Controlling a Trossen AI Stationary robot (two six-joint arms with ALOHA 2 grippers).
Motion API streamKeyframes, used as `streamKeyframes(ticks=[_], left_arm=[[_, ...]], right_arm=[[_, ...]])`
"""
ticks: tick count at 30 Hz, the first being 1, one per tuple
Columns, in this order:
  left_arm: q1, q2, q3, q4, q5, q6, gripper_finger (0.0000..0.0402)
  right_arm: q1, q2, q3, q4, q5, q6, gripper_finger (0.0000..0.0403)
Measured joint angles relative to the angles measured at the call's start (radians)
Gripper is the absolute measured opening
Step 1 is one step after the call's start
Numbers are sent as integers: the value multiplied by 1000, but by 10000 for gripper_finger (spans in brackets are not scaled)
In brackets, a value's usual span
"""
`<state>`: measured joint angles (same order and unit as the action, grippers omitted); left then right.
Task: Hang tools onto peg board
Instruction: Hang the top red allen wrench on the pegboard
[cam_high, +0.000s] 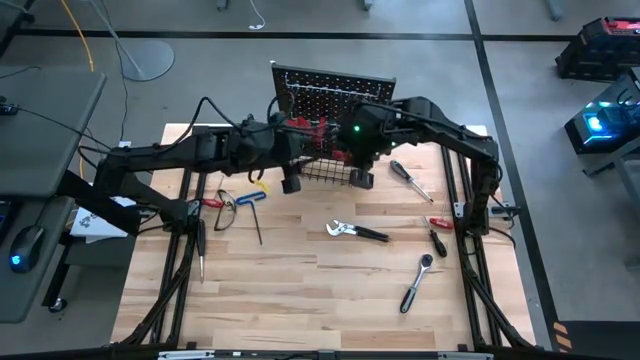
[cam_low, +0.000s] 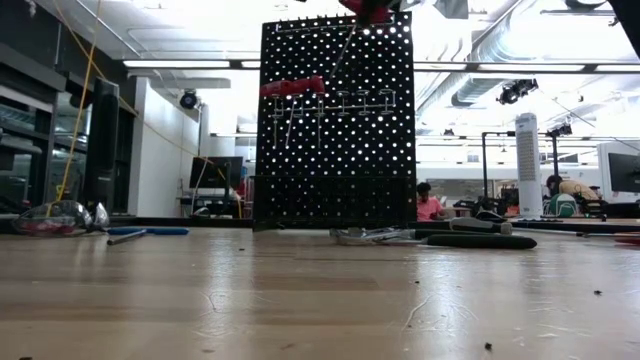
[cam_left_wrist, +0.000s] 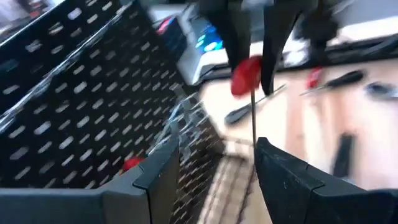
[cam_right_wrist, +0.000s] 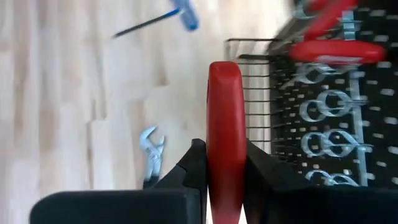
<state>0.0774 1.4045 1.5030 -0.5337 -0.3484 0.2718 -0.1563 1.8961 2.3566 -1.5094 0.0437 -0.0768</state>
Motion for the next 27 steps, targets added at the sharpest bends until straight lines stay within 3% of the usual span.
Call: streamKeyframes(ticks=[6,12,18,27], left_arm=[[9,42,0,15,137,-12,187],[6,102,0,23,340,-170,187],[6,122,-1,62,347,-255,187],[8,144,-1,60,309,-269,187]], right_arm=[[42,0,-3,-35,-11,-35,44],[60,0,-3,-38,-11,-44,44],[74,16,-3,-43,-45,-61,44],[81,36,-3,-44,-48,-63,44]])
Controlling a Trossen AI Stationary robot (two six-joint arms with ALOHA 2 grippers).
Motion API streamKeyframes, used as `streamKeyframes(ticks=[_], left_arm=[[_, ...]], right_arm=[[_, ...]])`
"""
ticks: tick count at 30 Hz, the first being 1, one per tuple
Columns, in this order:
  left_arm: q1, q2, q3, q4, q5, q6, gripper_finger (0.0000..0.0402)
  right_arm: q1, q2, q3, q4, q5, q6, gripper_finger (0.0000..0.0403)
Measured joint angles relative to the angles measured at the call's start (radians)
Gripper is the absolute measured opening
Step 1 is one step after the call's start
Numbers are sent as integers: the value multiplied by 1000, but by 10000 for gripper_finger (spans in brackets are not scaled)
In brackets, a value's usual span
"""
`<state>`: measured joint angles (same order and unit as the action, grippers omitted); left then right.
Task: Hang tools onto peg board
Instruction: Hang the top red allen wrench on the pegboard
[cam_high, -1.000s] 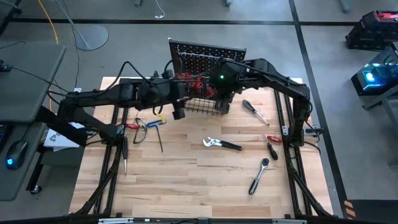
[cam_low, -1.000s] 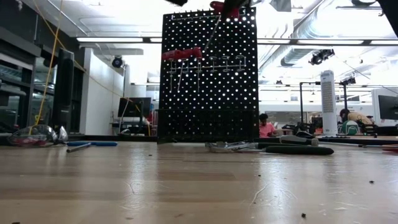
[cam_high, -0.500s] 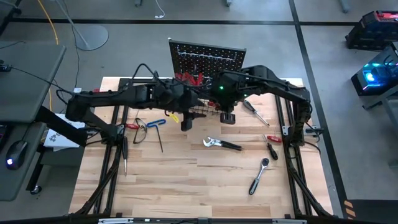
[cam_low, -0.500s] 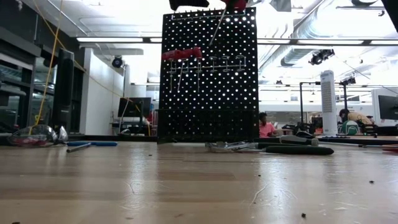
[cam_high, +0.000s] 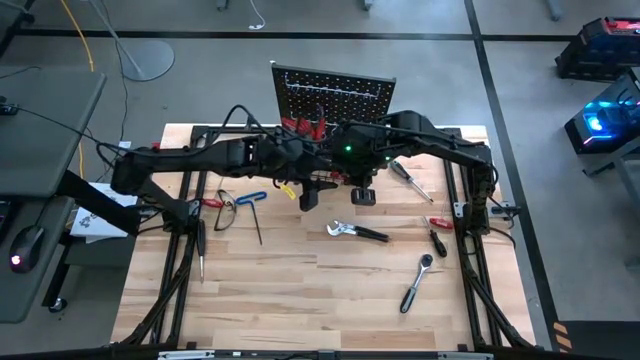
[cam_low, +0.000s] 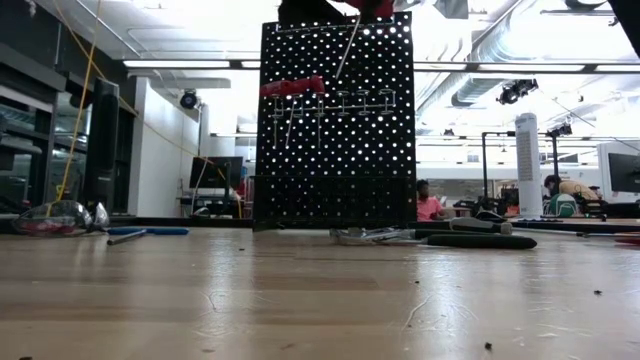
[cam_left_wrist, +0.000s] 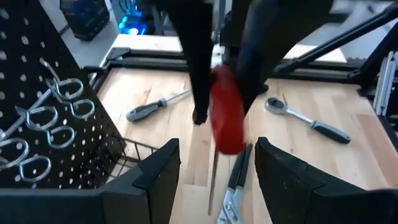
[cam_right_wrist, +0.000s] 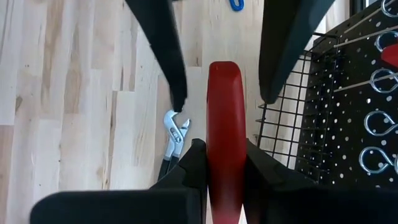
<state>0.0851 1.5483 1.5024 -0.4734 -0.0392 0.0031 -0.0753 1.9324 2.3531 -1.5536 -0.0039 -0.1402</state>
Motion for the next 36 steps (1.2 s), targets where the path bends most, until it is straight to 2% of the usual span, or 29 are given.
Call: streamKeyframes(ticks=[9,15,20,27,36], left_arm=[[0,36,0,14,2,-2,187],[0,65,0,80,1,-2,179],[-1,63,0,81,-26,-3,134],[-1,65,0,76,-15,1,11],[-1,88,1,90,-15,-18,1]], right_arm=[[0,0,0,4,0,-37,44],[0,0,0,8,-1,-45,44],[0,0,0,7,4,-45,44],[-2,0,0,7,5,-52,44],[-1,0,0,-7,6,-44,44]])
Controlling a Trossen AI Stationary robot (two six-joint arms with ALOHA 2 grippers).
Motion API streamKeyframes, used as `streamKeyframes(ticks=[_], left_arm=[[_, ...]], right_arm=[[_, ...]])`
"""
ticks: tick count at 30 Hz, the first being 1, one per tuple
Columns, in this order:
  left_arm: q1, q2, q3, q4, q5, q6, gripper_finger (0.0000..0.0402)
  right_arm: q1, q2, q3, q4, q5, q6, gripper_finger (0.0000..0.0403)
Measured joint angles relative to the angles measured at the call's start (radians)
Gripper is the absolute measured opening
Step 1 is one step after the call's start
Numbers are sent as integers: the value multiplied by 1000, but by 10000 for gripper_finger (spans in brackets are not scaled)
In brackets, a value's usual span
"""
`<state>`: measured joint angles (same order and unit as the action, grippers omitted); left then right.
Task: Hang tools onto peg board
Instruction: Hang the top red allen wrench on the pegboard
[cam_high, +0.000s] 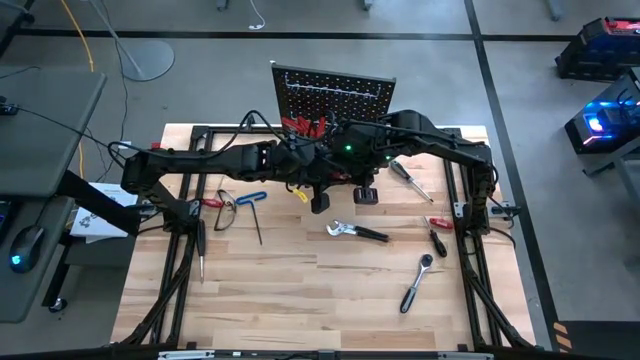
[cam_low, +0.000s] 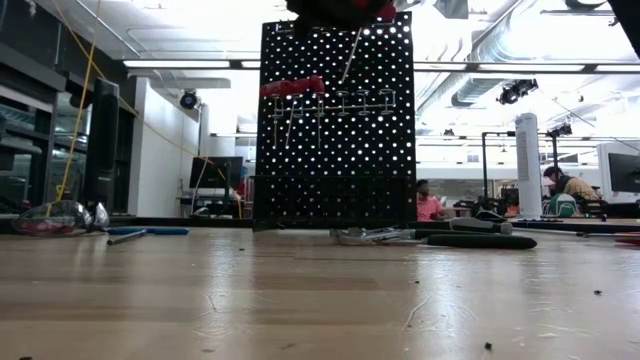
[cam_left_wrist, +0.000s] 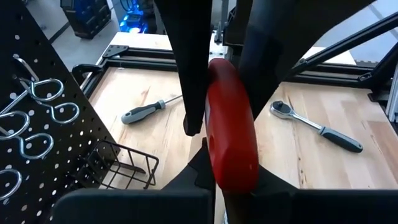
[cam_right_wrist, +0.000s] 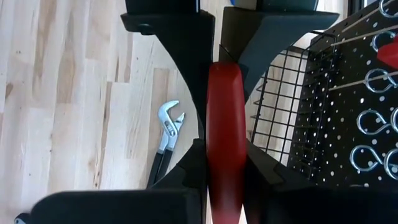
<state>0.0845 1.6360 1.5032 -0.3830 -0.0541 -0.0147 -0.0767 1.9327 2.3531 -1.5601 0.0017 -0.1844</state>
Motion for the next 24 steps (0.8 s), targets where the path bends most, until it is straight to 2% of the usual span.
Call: streamKeyframes(ticks=[2,7,10,18,24], left_arm=[[0,0,0,-2,-4,0,1],[0,5,1,-7,-30,1,0],[4,4,1,-12,-60,8,0],[32,4,1,-46,-68,-1,0],[46,3,0,-89,-42,-10,0]], right_arm=[[0,-1,0,3,1,0,52],[3,-2,2,33,2,6,123],[2,-3,2,42,6,24,146],[2,-13,2,31,21,29,156],[-1,-58,2,22,120,27,157]])
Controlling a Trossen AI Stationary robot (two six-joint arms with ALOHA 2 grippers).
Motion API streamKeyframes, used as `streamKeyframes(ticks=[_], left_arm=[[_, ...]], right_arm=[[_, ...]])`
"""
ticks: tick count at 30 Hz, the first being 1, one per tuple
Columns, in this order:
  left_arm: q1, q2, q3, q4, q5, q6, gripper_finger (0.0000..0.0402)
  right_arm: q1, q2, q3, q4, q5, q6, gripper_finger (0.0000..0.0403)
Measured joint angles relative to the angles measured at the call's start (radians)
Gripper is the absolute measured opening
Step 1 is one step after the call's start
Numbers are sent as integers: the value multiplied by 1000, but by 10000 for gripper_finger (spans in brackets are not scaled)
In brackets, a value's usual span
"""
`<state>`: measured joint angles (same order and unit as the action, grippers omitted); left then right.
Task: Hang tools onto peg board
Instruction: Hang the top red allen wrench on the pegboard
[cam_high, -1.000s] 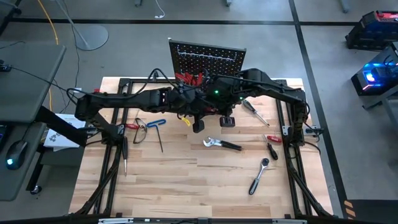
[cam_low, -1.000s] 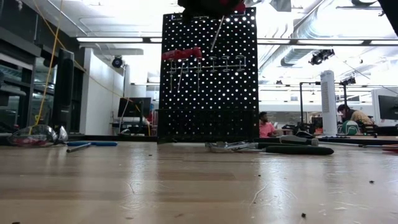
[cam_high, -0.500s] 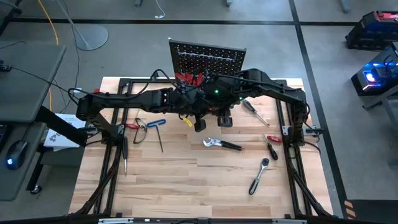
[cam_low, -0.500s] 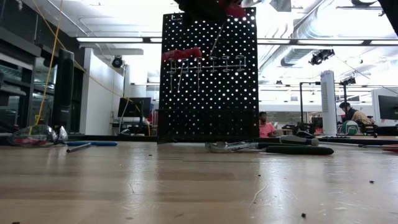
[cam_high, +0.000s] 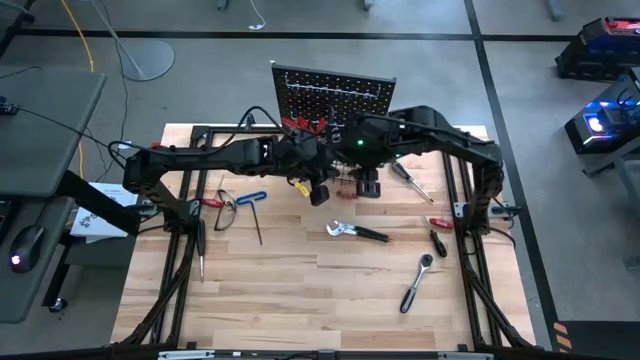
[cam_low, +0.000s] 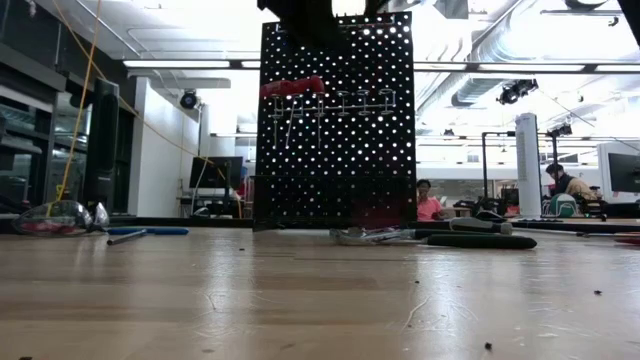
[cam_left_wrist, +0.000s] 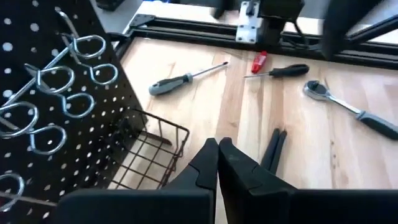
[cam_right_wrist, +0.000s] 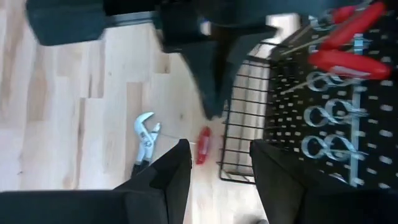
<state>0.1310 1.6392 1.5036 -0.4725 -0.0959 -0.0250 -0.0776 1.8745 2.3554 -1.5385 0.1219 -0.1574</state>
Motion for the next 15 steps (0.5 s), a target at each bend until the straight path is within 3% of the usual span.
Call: streamKeyframes(ticks=[7,15], left_arm=[[0,-1,-16,5,5,-10,0],[-8,-3,-203,128,93,-119,0]], right_arm=[[-22,-40,0,-15,8,43,158],[-24,-72,-16,-28,-29,102,158]])
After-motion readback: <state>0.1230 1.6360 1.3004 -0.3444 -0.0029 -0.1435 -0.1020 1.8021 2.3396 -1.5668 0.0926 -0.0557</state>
